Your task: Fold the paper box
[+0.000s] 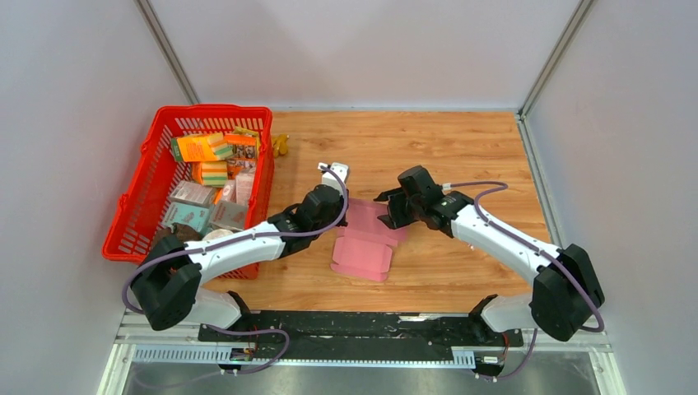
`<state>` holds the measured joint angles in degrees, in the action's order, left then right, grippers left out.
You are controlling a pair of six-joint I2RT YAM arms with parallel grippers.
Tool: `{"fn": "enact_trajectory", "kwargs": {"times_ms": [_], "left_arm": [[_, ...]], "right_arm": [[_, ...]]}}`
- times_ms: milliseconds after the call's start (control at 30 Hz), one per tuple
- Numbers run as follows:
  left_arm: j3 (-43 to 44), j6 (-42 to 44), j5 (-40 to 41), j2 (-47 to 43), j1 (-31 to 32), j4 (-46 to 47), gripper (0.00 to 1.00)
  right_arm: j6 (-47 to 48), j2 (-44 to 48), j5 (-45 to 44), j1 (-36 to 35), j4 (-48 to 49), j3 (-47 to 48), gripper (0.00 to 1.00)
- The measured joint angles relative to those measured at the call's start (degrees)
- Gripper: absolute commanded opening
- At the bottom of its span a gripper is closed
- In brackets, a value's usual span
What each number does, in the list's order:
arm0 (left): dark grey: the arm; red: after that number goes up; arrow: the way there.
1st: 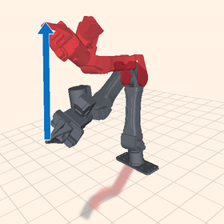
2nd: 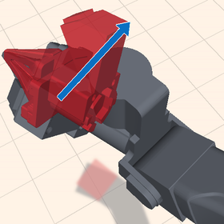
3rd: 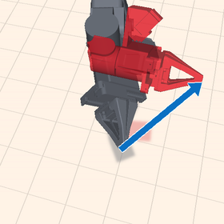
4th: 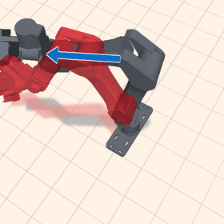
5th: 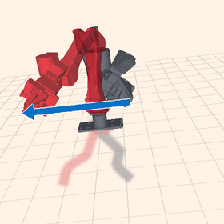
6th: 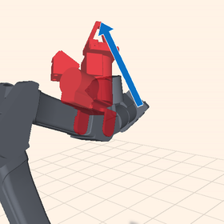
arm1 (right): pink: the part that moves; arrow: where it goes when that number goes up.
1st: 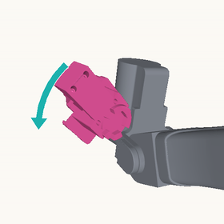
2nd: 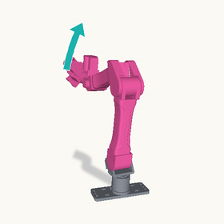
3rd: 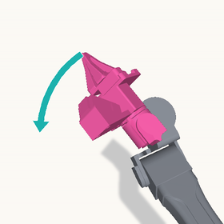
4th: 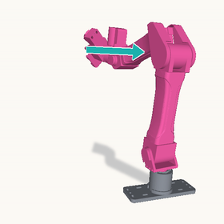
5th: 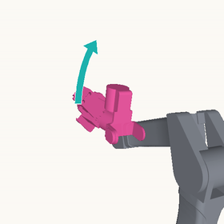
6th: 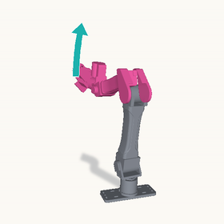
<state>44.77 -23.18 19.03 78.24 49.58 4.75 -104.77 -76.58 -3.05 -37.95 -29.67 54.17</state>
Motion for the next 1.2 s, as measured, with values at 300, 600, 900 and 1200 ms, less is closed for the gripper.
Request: {"fn": "enact_trajectory", "kwargs": {"times_ms": [300,600,900,1200], "left_arm": [[-0.87,1.18,0.74,-0.72,0.59,1.29,0.0],[-1.77,2.43,0.85,-0.98,1.07,1.97,0.0],[-2.27,3.89,1.66,-0.98,1.44,2.78,0.0],[-3.56,4.0,1.29,-1.53,1.49,3.39,0.34]], "right_arm": [[-2.78,-2.64,-0.63,-0.13,1.7,1.05,0.43],[-3.87,-4.76,-0.96,-0.13,3.89,1.05,0.39],[-4.52,-6.75,-0.24,-0.11,4.83,1.07,0.22],[-5.2,-7.17,0.33,0.37,8.2,1.03,0.0]]}}
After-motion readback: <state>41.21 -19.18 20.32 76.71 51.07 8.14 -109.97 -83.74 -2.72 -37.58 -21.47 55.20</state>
